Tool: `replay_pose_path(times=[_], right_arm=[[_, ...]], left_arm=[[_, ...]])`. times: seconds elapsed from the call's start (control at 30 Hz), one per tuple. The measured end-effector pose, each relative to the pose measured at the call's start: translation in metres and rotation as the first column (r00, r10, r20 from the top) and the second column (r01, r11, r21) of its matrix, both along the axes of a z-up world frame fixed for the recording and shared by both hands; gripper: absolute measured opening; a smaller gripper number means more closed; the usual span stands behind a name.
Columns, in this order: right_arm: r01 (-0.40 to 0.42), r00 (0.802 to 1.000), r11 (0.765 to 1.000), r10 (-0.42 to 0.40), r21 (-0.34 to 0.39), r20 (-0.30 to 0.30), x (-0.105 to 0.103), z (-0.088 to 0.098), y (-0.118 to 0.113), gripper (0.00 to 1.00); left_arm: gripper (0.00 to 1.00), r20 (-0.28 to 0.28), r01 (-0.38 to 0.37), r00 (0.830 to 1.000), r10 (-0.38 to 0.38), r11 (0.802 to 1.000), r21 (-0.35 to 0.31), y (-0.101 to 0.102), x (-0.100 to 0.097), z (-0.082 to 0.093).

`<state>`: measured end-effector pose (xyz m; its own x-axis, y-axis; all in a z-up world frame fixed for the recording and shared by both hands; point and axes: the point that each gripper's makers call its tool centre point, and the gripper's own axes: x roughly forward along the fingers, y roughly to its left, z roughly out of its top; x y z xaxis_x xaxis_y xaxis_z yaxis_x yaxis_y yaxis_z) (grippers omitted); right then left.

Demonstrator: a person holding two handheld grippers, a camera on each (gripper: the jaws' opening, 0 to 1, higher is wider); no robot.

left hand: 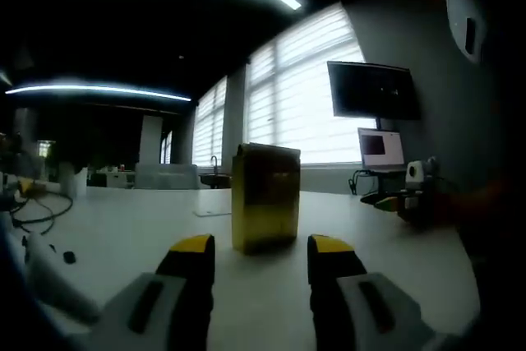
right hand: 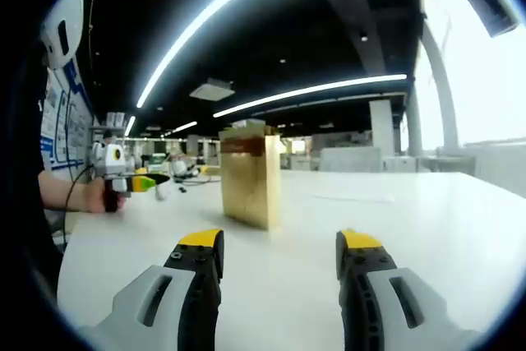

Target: Extract single mask from mask box in order stack masks on table

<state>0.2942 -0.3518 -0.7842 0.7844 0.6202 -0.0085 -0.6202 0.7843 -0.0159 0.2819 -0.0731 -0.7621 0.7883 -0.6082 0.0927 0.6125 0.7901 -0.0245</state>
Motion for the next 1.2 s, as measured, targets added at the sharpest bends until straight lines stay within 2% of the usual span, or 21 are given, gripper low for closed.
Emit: replay_pose_path(times=[1.2], right_arm=[[-0.001, 1.0, 1.0, 0.001, 0.011, 0.0, -0.0002, 0.0006, -0.0012, 0.5]], left_arm=[[0.51, 0.021, -0.022, 1.0, 0.022, 1.0, 0.003, 0.0029, 0.001, 0.0027]])
